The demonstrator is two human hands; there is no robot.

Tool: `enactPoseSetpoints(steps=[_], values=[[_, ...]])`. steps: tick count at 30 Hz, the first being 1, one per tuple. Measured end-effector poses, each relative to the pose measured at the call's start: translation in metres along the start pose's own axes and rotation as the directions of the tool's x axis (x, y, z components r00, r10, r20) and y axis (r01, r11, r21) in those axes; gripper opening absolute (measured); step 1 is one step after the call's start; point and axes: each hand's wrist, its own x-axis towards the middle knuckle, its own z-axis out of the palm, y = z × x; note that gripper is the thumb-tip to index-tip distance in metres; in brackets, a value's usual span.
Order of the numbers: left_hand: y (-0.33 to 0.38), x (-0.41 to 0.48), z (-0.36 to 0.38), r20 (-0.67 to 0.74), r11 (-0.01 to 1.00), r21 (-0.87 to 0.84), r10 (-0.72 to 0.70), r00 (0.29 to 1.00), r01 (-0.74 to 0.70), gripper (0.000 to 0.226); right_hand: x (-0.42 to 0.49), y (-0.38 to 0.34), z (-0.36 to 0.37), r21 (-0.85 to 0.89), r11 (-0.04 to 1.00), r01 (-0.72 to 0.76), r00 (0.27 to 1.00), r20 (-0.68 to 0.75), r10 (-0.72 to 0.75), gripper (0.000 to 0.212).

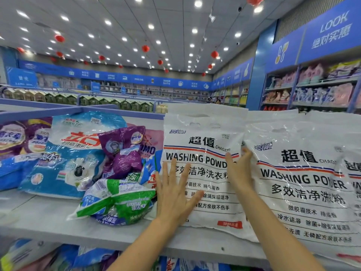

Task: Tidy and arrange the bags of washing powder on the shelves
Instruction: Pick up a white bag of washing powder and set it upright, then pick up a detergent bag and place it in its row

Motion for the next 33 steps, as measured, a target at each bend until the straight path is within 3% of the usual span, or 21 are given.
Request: enactPoseSetpoints(steps=[3,5,8,10,14,19,22,27,30,33], values=[[0.008,-0.001,-0.015,0.028,0.997,0.061,0.051,0.998,-0.053,0.079,-0.021,-0.017,-0.011,-0.098,0.967,0.234,0.972,-0.014,-0.237,0.063],[0.015,-0.005,-0.036,-0.024,0.991,0.010,0.136,0.990,-0.135,0.080,-0.039,-0.033,-0.016,-0.022,0.942,0.334,0.942,-0.042,-0.334,0.053],[0.007,-0.022,-0.086,-0.170,0.968,-0.154,0.171,0.971,-0.198,0.058,-0.070,-0.058,-0.020,0.146,0.911,0.387,0.921,-0.009,-0.390,0.024],[-0.017,-0.040,-0.126,-0.209,0.960,-0.223,0.120,0.970,-0.167,0.045,-0.095,-0.073,-0.016,0.280,0.882,0.380,0.909,0.062,-0.412,0.013],[-0.096,-0.098,-0.206,-0.259,0.932,-0.362,-0.066,0.964,-0.034,0.023,-0.160,-0.094,0.005,0.431,0.823,0.371,0.825,0.254,-0.505,0.023],[-0.207,-0.207,-0.291,-0.273,0.895,-0.406,-0.311,0.910,0.184,0.007,-0.252,-0.121,0.073,0.574,0.793,0.206,0.777,0.397,-0.489,0.017],[-0.270,-0.279,-0.343,-0.338,0.854,-0.420,-0.461,0.820,0.307,0.006,-0.310,-0.141,0.130,0.605,0.787,0.120,0.735,0.478,-0.480,0.020],[-0.368,-0.406,-0.433,-0.479,0.744,-0.442,-0.668,0.570,0.500,0.017,-0.414,-0.167,0.225,0.636,0.770,-0.051,0.695,0.576,-0.430,0.025],[-0.413,-0.469,-0.478,-0.530,0.665,-0.458,-0.737,0.419,0.590,0.019,-0.467,-0.174,0.275,0.619,0.777,-0.115,0.682,0.618,-0.392,0.024],[-0.445,-0.511,-0.509,-0.539,0.611,-0.475,-0.771,0.339,0.634,0.032,-0.505,-0.175,0.318,0.562,0.806,-0.186,0.683,0.664,-0.305,0.027]])
